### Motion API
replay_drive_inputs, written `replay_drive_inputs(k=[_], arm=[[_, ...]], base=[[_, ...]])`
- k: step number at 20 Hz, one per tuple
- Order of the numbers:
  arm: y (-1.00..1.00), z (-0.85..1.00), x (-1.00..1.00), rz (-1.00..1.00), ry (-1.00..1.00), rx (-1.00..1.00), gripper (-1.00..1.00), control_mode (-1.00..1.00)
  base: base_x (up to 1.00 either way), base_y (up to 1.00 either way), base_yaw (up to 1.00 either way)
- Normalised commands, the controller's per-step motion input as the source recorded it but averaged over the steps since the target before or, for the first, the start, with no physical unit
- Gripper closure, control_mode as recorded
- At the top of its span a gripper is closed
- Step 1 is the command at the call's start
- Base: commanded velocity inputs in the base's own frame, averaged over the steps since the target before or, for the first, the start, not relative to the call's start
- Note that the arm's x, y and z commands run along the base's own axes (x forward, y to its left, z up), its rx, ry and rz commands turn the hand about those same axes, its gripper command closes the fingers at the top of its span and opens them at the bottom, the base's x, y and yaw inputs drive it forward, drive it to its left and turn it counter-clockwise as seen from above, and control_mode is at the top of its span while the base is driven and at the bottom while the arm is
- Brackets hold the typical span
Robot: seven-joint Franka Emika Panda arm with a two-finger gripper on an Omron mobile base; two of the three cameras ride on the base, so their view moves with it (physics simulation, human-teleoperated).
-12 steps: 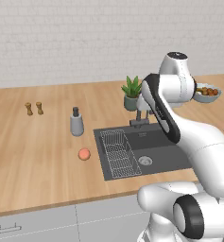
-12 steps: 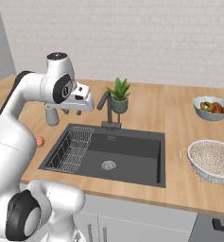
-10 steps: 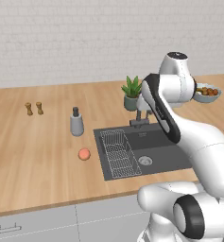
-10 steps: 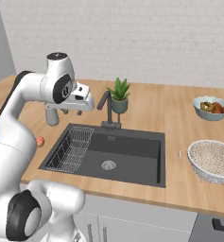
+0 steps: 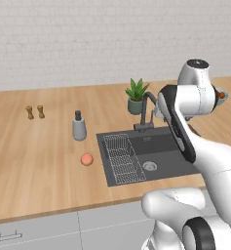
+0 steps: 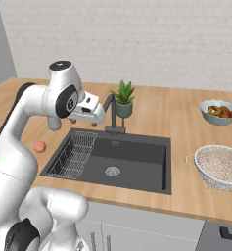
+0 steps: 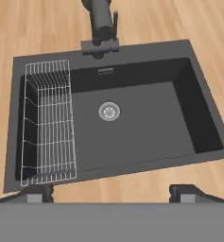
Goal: Put the colander in the sink, put the peach in the colander, and turn on the sink faucet and pour water over the colander.
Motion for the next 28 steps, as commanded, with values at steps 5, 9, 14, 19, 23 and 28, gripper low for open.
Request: replay_drive_inputs(k=[5,9,14,19,23,28], arm=[[-0.82,0.0,-0.56,-0.19,-0.06,0.0,-1.0,-1.0],[-1.0,0.0,-0.32,-0.04,0.02,0.0,-1.0,-1.0],[-1.0,0.0,-0.19,0.0,0.02,-0.03,-1.0,-1.0],[-1.0,-0.06,-0.09,0.0,0.06,0.0,-1.0,-1.0],[-1.0,-0.1,-0.04,0.0,0.08,0.0,-1.0,-1.0],[-1.0,-0.14,0.01,0.0,0.15,0.01,-1.0,-1.0]], base=[[0.0,0.0,0.0],[0.0,0.0,0.0],[0.0,0.0,0.0],[0.0,0.0,0.0],[0.0,0.0,0.0],[0.0,0.0,0.0]])
